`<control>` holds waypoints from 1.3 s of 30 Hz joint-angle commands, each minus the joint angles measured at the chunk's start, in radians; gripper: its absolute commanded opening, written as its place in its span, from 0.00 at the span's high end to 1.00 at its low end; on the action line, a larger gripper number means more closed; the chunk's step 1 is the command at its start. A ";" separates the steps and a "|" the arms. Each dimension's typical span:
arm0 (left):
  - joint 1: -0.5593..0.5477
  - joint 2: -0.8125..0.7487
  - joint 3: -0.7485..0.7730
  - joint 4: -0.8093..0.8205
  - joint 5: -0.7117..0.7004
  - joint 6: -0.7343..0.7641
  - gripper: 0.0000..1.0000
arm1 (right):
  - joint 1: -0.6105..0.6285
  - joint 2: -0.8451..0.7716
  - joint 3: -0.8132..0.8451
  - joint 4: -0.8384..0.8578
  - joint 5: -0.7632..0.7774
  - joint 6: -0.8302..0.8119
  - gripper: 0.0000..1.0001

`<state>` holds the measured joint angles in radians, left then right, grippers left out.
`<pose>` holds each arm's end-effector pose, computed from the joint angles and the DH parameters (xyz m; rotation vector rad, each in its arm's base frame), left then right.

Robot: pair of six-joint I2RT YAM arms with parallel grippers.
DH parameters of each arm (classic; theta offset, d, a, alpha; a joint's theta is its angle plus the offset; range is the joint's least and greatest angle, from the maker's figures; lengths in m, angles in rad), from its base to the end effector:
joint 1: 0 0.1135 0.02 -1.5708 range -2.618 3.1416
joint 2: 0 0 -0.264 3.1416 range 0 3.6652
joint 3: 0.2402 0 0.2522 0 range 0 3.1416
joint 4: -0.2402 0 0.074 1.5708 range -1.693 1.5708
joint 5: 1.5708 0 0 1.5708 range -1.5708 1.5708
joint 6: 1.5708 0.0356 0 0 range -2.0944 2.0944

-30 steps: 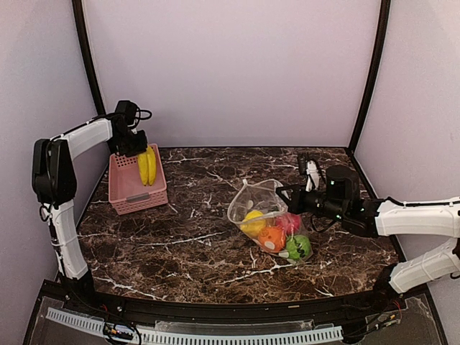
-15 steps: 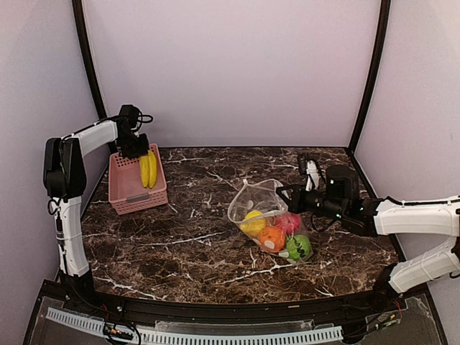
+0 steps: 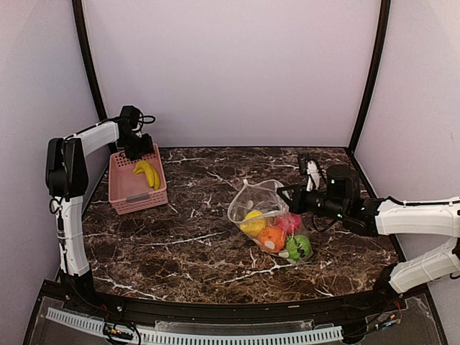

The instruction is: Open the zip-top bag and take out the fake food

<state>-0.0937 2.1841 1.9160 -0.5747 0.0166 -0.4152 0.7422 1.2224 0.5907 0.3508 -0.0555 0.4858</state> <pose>0.4947 -0.0471 0.2405 -0.3812 2.3991 -0.2525 0.1964 0.1828 0.2350 -0.2897 1.9291 0.8895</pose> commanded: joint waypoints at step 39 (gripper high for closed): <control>-0.826 -0.615 -0.833 0.647 0.271 0.626 0.41 | 0.041 0.008 0.015 0.043 -0.115 0.000 1.00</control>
<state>-0.8772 1.5227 1.0595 0.1116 0.2985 0.1093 0.7692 1.2068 0.6094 0.3473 -0.1589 0.4805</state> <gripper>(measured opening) 0.606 0.006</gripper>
